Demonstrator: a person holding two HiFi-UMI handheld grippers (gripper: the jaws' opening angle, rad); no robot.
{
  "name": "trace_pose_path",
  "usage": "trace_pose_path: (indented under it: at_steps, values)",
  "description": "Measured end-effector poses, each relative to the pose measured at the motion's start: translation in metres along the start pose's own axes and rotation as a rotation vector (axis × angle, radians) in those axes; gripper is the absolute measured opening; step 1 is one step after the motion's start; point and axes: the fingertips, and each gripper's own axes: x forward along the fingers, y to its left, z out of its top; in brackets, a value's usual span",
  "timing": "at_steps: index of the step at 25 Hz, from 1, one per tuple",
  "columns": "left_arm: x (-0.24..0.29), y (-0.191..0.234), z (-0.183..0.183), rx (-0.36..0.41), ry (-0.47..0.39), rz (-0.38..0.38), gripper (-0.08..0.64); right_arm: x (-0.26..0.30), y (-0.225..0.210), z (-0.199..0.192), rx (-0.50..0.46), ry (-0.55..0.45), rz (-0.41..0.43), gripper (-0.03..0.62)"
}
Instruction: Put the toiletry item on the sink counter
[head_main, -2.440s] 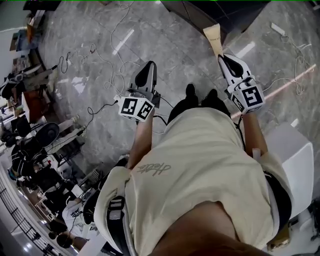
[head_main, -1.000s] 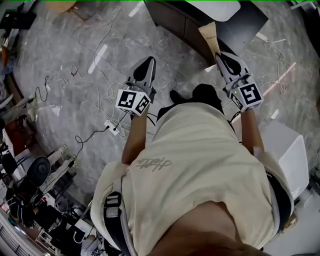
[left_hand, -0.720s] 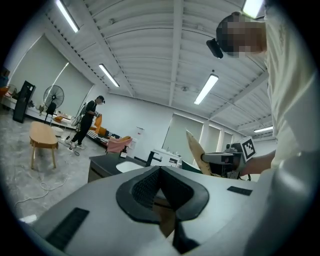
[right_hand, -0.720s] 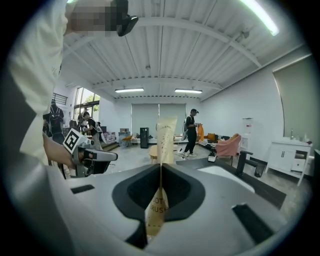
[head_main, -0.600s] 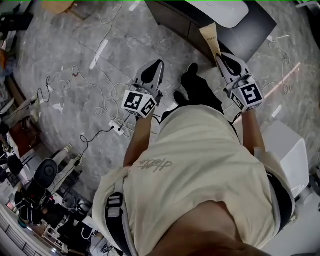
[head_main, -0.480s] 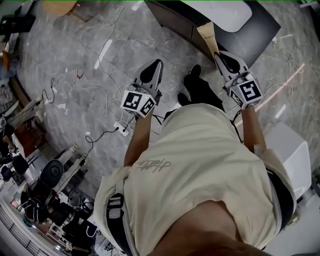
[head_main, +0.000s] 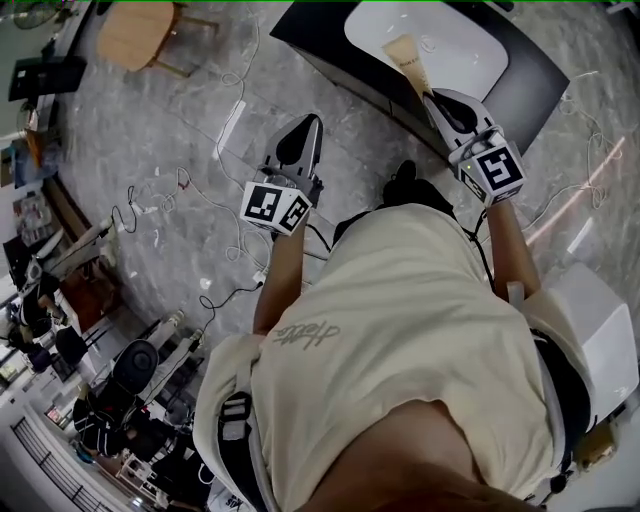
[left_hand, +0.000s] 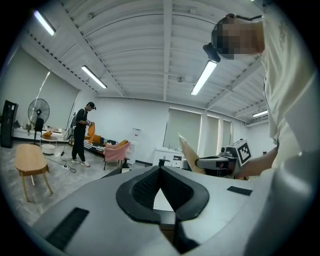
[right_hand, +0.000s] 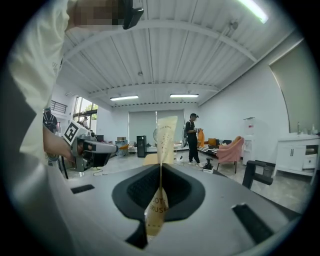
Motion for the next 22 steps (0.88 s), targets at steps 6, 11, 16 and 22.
trace_pose_path:
  at_steps: [6,11,16,22]
  values:
    - [0.058,-0.004,-0.008,-0.01,0.042,-0.087,0.003,-0.004,-0.048,-0.015,0.032,0.023,-0.089,0.008]
    - [0.115,-0.008,-0.001,-0.009,0.08,-0.185,0.003,-0.017,-0.094,-0.03,0.116,0.051,-0.194,0.008]
    - [0.165,-0.001,-0.005,-0.007,0.118,-0.336,0.003,-0.011,-0.12,-0.036,0.149,0.065,-0.316,0.008]
    - [0.231,-0.009,-0.001,0.015,0.152,-0.568,0.003,-0.011,-0.154,-0.02,0.202,0.044,-0.515,0.008]
